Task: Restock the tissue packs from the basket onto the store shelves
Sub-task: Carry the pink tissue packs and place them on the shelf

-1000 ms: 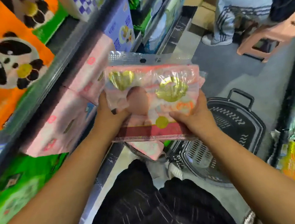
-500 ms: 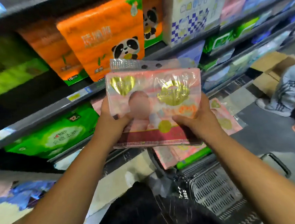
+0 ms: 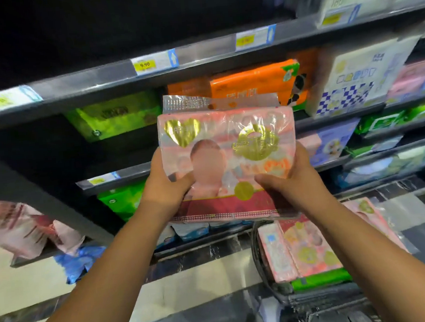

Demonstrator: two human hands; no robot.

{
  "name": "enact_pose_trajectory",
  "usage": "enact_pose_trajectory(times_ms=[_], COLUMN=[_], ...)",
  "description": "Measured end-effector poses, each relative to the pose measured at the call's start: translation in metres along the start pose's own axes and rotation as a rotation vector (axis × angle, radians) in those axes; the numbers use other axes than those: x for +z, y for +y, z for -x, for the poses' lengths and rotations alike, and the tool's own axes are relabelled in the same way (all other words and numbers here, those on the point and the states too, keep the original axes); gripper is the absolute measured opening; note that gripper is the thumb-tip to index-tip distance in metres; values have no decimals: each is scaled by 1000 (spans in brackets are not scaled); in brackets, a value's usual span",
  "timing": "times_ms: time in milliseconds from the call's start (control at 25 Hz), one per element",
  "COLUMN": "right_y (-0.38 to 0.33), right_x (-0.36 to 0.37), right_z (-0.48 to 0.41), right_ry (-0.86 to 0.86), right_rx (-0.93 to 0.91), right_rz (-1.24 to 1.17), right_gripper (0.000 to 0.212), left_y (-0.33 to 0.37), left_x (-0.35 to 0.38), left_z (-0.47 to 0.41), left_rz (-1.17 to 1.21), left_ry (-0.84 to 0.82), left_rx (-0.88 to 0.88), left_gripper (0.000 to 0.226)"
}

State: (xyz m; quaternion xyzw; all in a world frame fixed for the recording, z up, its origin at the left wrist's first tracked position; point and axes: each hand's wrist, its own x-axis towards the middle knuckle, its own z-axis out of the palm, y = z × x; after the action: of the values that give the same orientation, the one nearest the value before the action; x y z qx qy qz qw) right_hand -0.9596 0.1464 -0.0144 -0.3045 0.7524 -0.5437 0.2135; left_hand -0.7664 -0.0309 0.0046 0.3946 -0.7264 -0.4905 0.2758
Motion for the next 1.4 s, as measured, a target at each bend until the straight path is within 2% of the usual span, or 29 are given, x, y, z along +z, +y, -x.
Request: enact_pose_trajectory(times_ms=[120, 320, 560, 680, 880, 960, 1080, 1120, 1240, 1400], right_y=[-26, -82, -152, -182, -221, -229, -232, -232, -234, -235], right_x=[15, 25, 24, 23, 17, 9, -6, -10, -25, -40], right_z=[1, -1, -18, -30, -53, -70, -95, -101, -130, -179], right_ry=[-10, 27, 134, 178, 306, 284, 139, 75, -50, -53], right_rx=[-47, -142, -297, -332, -317, -324, -299, -304, -341, -401], right_rz=[-9, 0, 15, -17, -28, -21, 7, 3, -49, -65], right_gripper=[86, 85, 85, 85, 71, 70, 90, 91, 74, 58], left_y=[8, 41, 92, 116, 143, 151, 161, 165, 180, 204], left_x=[-33, -81, -116, -127, -135, -134, -128, -127, -115, -91], left_z=[-1, -2, -24, -35, -64, -80, -103, -109, -132, -169], left_rz=[-4, 41, 92, 106, 159, 187, 213, 203, 162, 95], left_ry=[-24, -27, -5, -12, -20, -27, -44, -41, -39, -41], left_rx=[44, 164, 311, 367, 322, 319, 308, 304, 304, 350], left_gripper=[86, 68, 78, 92, 94, 93, 94, 96, 94, 75])
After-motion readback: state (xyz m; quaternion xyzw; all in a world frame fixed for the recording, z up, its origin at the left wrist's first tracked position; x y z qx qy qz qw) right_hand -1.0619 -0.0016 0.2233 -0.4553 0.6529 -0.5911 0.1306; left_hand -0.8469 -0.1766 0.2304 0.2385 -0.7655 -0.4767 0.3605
